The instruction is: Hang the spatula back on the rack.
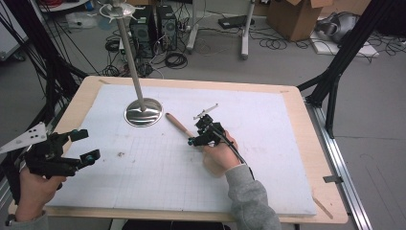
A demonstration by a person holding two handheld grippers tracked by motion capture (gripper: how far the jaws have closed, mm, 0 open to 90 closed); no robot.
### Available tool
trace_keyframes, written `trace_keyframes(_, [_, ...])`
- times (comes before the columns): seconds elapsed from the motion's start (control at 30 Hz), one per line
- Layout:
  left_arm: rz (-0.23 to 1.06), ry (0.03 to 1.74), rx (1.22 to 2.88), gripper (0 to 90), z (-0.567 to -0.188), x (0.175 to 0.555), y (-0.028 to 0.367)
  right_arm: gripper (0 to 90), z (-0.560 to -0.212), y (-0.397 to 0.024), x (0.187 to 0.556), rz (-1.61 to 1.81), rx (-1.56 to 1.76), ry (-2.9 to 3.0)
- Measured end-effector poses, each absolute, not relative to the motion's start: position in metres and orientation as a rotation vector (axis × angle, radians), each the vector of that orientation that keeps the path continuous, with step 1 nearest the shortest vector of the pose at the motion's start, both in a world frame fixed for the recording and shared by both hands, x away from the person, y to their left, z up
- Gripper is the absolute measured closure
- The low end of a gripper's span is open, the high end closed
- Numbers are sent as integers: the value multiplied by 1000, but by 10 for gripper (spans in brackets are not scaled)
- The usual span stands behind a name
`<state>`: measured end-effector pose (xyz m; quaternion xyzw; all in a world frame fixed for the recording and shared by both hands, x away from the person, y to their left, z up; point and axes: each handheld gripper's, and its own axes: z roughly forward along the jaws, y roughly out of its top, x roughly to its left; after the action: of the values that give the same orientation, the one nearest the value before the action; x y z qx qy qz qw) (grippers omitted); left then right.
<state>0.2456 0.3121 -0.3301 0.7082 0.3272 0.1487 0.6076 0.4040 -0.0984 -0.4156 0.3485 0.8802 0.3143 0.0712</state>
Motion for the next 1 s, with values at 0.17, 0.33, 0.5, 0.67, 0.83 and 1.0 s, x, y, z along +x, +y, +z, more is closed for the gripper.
trace_keyframes(0.17, [342, 761, 1640, 64, -331, 246, 313, 478, -418, -97, 404, 940, 1062, 2636])
trace_keyframes(0.33, [343, 762, 1641, 64, -331, 246, 312, 477, -423, -96, 404, 933, 1077, 2630])
trace_keyframes(0.5, [344, 764, 1639, 63, -331, 246, 312, 481, -424, -95, 403, 944, 1075, 2606])
trace_keyframes(0.67, [349, 767, 1641, 64, -331, 247, 313, 512, -424, -94, 401, 941, 1072, 2588])
trace_keyframes(0.83, [349, 773, 1636, 63, -331, 246, 313, 523, -427, -94, 401, 942, 1087, 2577])
trace_keyframes(1.0, [347, 771, 1643, 63, -332, 247, 313, 554, -428, -93, 401, 939, 1084, 2573])
